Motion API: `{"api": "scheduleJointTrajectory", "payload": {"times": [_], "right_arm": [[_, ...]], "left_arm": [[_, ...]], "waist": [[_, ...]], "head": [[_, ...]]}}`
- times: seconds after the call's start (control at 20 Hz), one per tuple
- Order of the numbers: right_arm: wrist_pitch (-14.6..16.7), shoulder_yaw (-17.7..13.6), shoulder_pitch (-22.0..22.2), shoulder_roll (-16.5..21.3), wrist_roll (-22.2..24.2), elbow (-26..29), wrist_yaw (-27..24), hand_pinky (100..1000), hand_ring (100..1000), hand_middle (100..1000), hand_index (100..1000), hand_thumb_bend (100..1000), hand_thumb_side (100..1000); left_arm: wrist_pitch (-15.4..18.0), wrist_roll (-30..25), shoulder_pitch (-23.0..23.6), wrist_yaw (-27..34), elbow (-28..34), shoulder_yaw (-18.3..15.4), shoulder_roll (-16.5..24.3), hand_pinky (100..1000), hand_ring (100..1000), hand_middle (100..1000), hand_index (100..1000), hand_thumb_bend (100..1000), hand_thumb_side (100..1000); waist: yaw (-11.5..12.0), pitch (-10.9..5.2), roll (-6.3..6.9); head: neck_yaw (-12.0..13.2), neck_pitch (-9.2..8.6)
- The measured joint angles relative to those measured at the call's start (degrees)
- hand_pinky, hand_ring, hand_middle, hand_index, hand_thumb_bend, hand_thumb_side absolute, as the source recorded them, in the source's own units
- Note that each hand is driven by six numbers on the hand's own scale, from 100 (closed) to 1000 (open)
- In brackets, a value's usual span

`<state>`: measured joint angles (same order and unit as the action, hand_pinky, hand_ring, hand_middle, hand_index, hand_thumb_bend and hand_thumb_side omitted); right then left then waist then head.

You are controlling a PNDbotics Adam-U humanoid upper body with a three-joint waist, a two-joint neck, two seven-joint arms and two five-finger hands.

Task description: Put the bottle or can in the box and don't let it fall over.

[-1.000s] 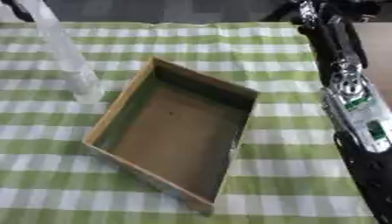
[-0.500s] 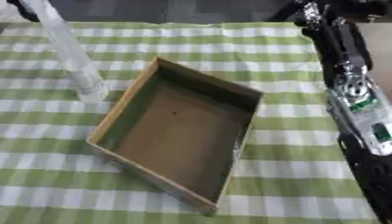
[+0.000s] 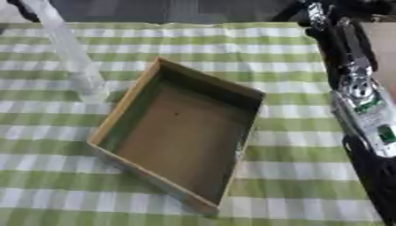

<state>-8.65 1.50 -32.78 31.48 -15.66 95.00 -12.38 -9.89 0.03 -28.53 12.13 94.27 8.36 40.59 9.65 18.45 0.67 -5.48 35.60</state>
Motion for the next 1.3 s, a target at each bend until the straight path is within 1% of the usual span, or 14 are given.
{"api": "scheduleJointTrajectory", "payload": {"times": [0.4,0.75,0.95,1.15,1.3], "right_arm": [[0.01,0.17,0.0,-0.05,0.04,-0.03,0.0,894,806,902,866,100,764],[-0.04,0.31,0.0,-0.08,0.18,-0.12,0.0,894,806,902,866,100,764],[0.0,0.31,0.0,-0.24,0.24,-0.13,0.0,894,806,902,866,100,765],[0.02,0.32,0.0,-0.44,0.31,-0.13,0.0,894,806,902,866,100,766],[-0.03,0.32,0.0,-0.46,0.37,-0.14,0.0,894,806,902,866,100,766]], "left_arm": [[-0.22,-2.49,-5.6,-0.12,-3.89,2.22,-1.12,1000,744,793,850,568,458],[0.6,-4.95,-9.63,-0.78,-6.34,3.51,-2.37,1000,765,810,857,578,455],[1.4,-6.51,-11.37,-0.52,-7.65,3.92,-2.41,1000,770,813,859,586,459],[2.25,-8.24,-13.03,-0.47,-9.36,4.2,-2.85,1000,774,819,867,591,478],[2.76,-9.6,-14.2,-0.48,-10.2,4.51,-3.14,1000,777,824,875,606,513]], "waist": [[-0.06,-0.01,0.13],[-0.09,-0.01,0.15],[-0.09,-0.01,0.29],[-0.07,-0.01,0.29],[-0.07,-0.01,0.26]], "head": [[0.57,0.0],[1.13,0.0],[1.31,0.0],[1.36,0.01],[1.38,0.0]]}}
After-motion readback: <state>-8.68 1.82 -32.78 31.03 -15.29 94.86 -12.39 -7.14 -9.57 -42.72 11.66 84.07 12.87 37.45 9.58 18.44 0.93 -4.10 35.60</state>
